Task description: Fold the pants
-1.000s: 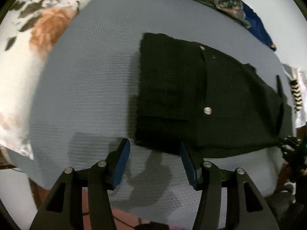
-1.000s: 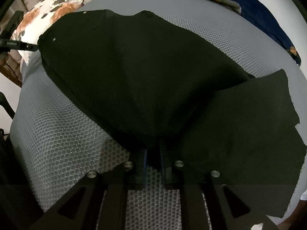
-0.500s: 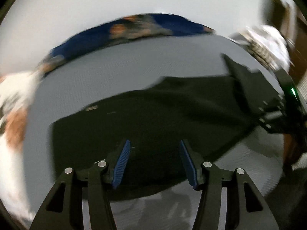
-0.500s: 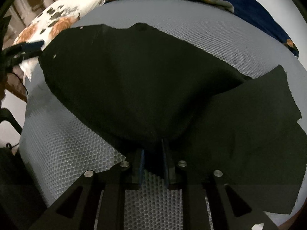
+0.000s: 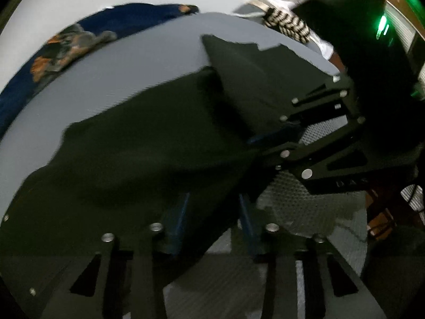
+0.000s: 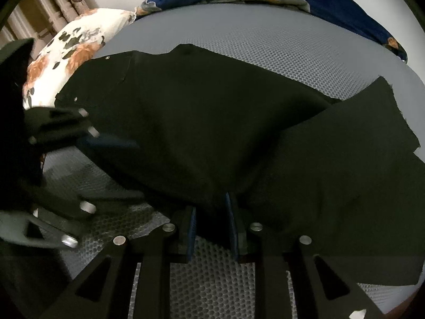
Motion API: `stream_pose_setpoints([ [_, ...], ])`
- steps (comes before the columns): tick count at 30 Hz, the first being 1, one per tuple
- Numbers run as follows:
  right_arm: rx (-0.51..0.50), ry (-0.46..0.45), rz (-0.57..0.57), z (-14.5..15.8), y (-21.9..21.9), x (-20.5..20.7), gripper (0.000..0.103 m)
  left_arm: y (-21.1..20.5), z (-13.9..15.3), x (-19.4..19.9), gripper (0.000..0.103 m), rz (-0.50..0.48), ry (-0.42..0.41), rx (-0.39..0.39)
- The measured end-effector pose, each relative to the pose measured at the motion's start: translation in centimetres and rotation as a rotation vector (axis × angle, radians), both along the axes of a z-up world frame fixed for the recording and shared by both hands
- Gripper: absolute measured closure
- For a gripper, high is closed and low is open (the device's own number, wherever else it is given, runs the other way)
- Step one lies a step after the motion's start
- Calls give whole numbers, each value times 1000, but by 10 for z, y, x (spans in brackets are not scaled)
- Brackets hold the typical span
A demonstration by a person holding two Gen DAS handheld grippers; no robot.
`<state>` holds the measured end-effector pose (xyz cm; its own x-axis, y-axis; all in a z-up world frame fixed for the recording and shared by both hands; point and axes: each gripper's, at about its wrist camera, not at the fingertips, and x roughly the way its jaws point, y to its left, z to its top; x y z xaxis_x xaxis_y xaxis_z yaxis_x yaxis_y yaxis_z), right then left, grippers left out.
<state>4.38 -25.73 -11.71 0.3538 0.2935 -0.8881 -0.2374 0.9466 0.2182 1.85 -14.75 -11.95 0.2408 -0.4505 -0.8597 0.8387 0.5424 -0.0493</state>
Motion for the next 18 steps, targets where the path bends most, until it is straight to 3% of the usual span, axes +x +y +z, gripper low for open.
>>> stream_pose_setpoints([
  [4, 7, -2, 10, 4, -6, -1, 82, -14, -13, 0, 92, -2, -31, 35],
  [9, 80, -57, -49, 20, -44, -6, 63, -9, -19, 14, 96, 66, 39, -8],
  [12, 156, -75, -192, 22, -95, 0, 63, -8, -20, 17, 96, 88, 56, -23],
  [18, 294, -112, -585, 3, -223, 10, 63, 0, -23, 25, 96, 134, 125, -64],
])
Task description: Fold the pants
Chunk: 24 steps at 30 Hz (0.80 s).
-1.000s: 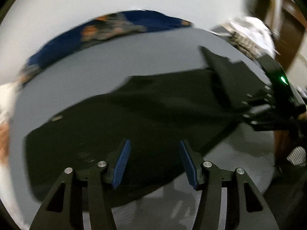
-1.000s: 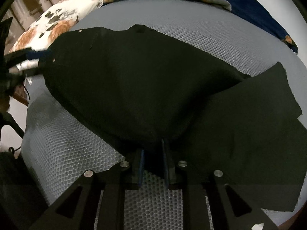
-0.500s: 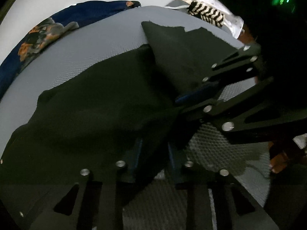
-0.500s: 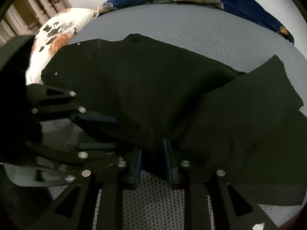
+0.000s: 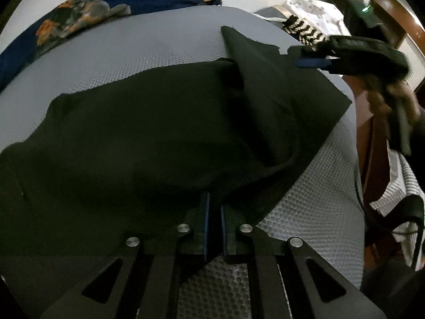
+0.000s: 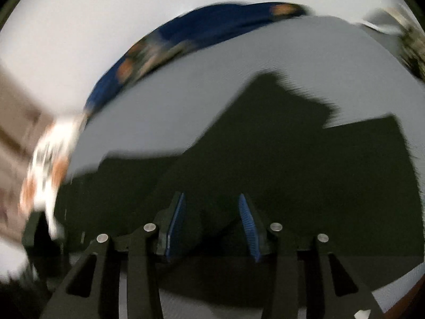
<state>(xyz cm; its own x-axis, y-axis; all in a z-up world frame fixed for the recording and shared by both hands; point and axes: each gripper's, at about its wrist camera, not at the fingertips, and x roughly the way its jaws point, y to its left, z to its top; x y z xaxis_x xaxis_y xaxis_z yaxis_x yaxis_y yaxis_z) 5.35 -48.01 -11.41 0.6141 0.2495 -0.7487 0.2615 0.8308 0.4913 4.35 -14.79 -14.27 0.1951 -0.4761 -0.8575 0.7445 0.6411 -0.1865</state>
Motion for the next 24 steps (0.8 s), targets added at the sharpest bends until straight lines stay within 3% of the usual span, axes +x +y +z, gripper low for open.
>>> stream_pose_setpoints([
  [5, 118, -7, -185, -25, -66, 11, 70, -2, -2, 2, 96, 15, 17, 3],
  [13, 201, -5, -259, -49, -91, 29, 77, -2, -5, 8, 96, 31, 52, -4],
  [17, 201, -3, -259, -52, -98, 40, 80, -3, -6, 10, 96, 34, 63, -5],
  [20, 190, 9, -257, -55, -100, 50, 93, -2, -6, 10, 95, 38, 67, -5],
  [24, 99, 4, -239, -39, -93, 52, 98, -1, -5, 9, 95, 41, 66, -2],
])
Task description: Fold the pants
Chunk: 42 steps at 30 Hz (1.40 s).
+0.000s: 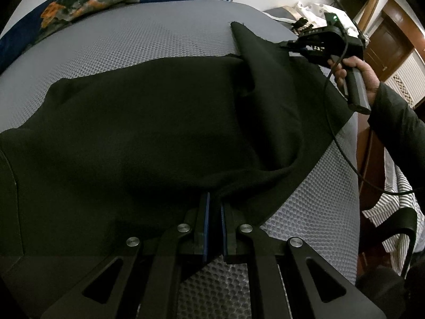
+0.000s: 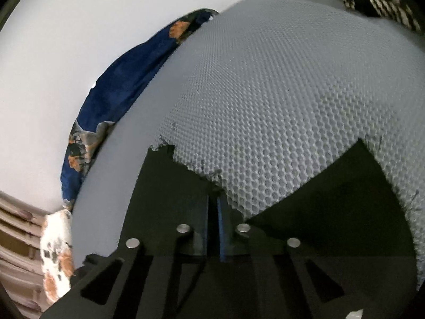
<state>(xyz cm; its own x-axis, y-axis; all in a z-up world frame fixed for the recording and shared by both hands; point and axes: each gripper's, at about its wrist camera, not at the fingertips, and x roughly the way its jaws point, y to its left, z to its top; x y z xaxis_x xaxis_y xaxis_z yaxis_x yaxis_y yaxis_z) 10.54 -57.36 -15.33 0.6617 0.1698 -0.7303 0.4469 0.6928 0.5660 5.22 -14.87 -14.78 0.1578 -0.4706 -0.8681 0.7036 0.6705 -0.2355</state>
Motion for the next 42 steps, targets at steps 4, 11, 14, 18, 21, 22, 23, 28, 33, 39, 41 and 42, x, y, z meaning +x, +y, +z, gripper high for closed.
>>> stream_pose_setpoints([
  [4, -151, 7, 6, 30, 12, -15, 100, 0, 0, -1, 95, 3, -7, 1],
  [11, -430, 119, -56, 71, 25, -92, 100, 1, 0, -3, 95, -2, -19, -5],
  [14, -432, 217, -102, 56, 19, -128, 100, 0, -1, -4, 95, -12, -24, -10],
  [18, -391, 313, -154, 25, 14, -155, 101, 1, -2, -6, 94, -26, -31, -17],
  [21, -365, 337, -189, 13, 11, -168, 102, 0, -1, -9, 91, -41, -44, -6],
  [22, -364, 338, -200, 15, 11, -170, 102, -1, -1, -10, 90, -45, -48, -1],
  [23, -370, 336, -209, 19, 11, -174, 102, -1, -1, -11, 89, -51, -53, 4],
  [28, -364, 351, -225, 11, 7, -183, 102, -4, -1, -11, 89, -62, -60, 8],
  [33, -344, 352, -247, 7, 8, -183, 100, -5, 5, -7, 82, -71, -30, 7],
  [39, -286, 310, -247, 15, 0, -192, 88, 13, 27, -1, 65, -48, -35, -53],
  [41, -280, 271, -230, 26, -5, -190, 87, 22, 37, 5, 63, -26, -59, -86],
  [42, -268, 244, -218, 30, -8, -187, 87, 27, 42, 9, 63, -13, -70, -108],
])
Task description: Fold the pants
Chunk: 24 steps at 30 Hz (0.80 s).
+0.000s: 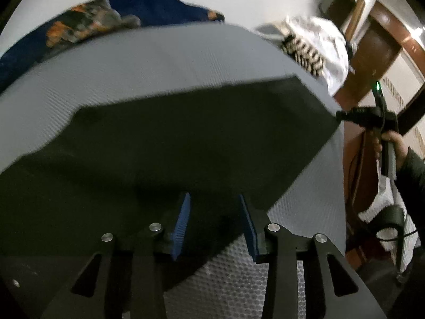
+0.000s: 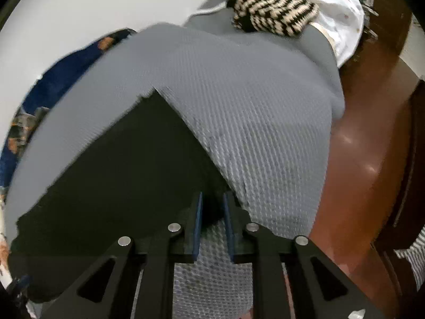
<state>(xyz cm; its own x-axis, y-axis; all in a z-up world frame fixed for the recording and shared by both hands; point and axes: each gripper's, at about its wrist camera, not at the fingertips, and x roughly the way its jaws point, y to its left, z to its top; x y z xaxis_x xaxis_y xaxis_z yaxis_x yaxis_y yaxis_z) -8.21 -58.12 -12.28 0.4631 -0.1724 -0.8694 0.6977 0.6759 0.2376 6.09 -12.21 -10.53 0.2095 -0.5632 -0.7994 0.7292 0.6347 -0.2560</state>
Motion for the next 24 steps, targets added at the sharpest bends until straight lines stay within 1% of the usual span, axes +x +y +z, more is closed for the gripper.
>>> stream_pose_setpoints([
  [2, 55, -56, 51, 7, -9, 13, 87, 8, 7, 9, 61, 47, -24, -35],
  [4, 89, -90, 109, 9, -15, 30, 87, 15, 11, 20, 60, 102, -42, -61],
  [6, 126, -95, 178, 8, -22, 57, 87, 22, 12, 35, 60, 187, -54, -72],
  [9, 170, -101, 265, 5, -30, 95, 87, 29, 6, 53, 60, 274, -19, -93],
  [12, 198, -100, 321, 3, -42, 125, 87, 35, 0, 68, 60, 347, 10, -82],
  [13, 217, -94, 347, -1, -48, 136, 87, 37, -2, 71, 60, 360, 17, -72],
  [16, 211, -64, 370, -7, -59, 155, 87, 38, -8, 77, 60, 389, 42, -48],
  [18, 206, -42, 387, -12, -65, 165, 87, 36, -8, 78, 60, 395, 48, -46],
  [24, 261, -30, 452, -26, -75, 175, 87, 29, -7, 85, 60, 406, 58, -20],
])
